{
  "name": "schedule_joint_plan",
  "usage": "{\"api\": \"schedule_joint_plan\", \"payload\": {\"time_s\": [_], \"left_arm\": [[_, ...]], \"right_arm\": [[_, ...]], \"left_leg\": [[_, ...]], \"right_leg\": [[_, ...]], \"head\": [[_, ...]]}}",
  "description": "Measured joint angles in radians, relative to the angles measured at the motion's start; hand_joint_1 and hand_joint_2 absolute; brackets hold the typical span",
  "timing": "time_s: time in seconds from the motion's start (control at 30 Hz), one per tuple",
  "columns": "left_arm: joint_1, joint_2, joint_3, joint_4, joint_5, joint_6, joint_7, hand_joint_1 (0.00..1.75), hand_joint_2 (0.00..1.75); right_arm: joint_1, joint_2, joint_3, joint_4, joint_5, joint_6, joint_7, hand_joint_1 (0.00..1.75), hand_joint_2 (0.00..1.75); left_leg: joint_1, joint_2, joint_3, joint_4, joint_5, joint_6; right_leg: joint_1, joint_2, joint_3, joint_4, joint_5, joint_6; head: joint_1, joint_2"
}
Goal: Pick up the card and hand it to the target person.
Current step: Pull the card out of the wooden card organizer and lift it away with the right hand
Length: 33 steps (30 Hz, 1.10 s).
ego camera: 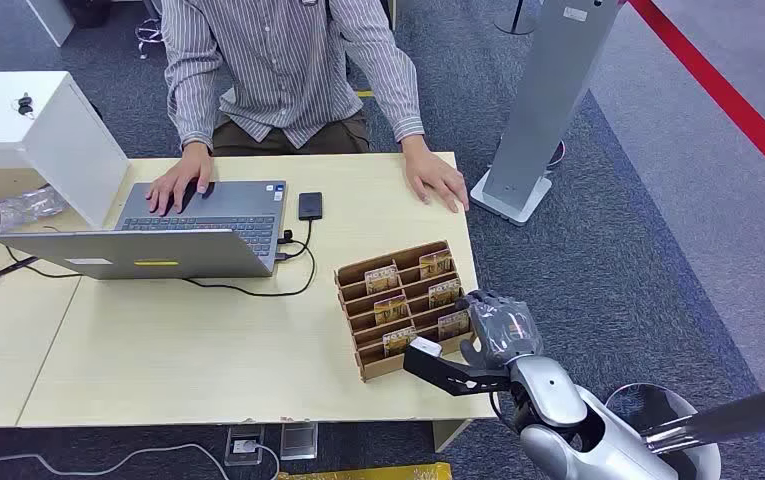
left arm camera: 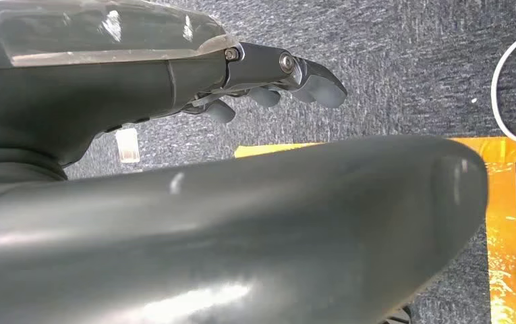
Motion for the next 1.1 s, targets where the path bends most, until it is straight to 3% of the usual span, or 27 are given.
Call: {"api": "schedule_joint_plan", "payload": {"time_s": [0.4,0.53,0.8,1.1], "left_arm": [[0.0,0.0,0.0,0.0,0.002,0.0,0.0,0.0,0.0],[0.0,0.0,0.0,0.0,0.002,0.0,-0.001,0.0,0.0],[0.0,0.0,0.0,0.0,0.001,0.0,-0.003,0.0,0.0],[0.0,0.0,0.0,0.0,0.001,-0.001,-0.004,0.0,0.0]], "right_arm": [[0.0,0.013,0.006,0.0,-0.018,0.001,-0.011,0.78,1.75],[0.001,0.015,0.009,0.0,-0.019,0.001,-0.012,0.89,1.75],[0.002,0.016,0.014,0.0,-0.019,0.003,-0.013,1.35,1.75],[0.001,0.016,0.016,-0.003,-0.017,0.003,-0.011,1.34,1.75]], "left_leg": [[0.0,0.0,0.0,0.0,0.0,0.0],[0.0,0.0,0.0,0.0,0.0,0.0],[0.0,0.0,0.0,0.0,0.0,0.0],[0.0,0.0,0.0,0.0,0.0,0.0]], "right_leg": [[0.0,0.0,0.0,0.0,0.0,0.0],[0.0,0.0,0.0,0.0,0.0,0.0],[0.0,0.0,0.0,0.0,0.0,0.0],[0.0,0.0,0.0,0.0,0.0,0.0]], "head": [[0.0,0.0],[0.0,0.0],[0.0,0.0],[0.0,0.0]]}}
